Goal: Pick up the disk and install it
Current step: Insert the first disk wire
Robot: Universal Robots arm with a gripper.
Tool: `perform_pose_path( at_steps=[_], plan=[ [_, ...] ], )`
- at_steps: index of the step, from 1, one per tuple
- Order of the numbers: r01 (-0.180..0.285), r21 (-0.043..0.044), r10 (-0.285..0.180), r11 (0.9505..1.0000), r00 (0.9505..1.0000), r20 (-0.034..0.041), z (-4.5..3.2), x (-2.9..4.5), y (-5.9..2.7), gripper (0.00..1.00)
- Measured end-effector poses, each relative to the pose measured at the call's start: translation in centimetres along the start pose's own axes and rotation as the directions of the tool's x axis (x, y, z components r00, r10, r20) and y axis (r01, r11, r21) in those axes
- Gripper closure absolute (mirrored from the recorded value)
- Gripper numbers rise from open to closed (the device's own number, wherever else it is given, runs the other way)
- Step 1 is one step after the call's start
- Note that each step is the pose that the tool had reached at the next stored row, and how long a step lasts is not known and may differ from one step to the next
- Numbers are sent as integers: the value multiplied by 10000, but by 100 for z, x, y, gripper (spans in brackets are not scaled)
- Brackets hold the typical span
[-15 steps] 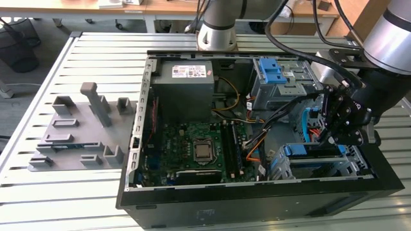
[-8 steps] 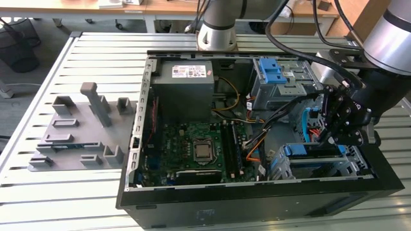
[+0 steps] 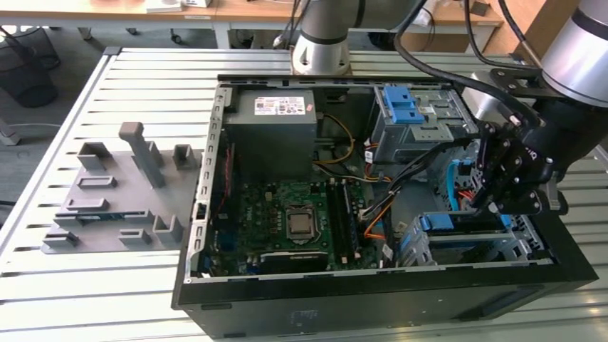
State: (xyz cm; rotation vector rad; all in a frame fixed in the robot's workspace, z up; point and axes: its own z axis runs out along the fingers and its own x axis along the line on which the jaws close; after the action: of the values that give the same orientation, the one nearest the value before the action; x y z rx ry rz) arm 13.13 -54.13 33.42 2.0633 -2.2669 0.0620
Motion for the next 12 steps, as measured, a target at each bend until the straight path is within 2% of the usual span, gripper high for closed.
perform_pose_path(
  at_steps=[4,6,8,12],
  plan=[
    [0,0,0,10000,10000,-2,-69,6,2,76],
    [0,0,0,10000,10000,1,-69,6,2,78],
    [0,0,0,10000,10000,0,-70,6,2,89],
    [0,0,0,10000,10000,-1,-72,6,2,89]
  ],
)
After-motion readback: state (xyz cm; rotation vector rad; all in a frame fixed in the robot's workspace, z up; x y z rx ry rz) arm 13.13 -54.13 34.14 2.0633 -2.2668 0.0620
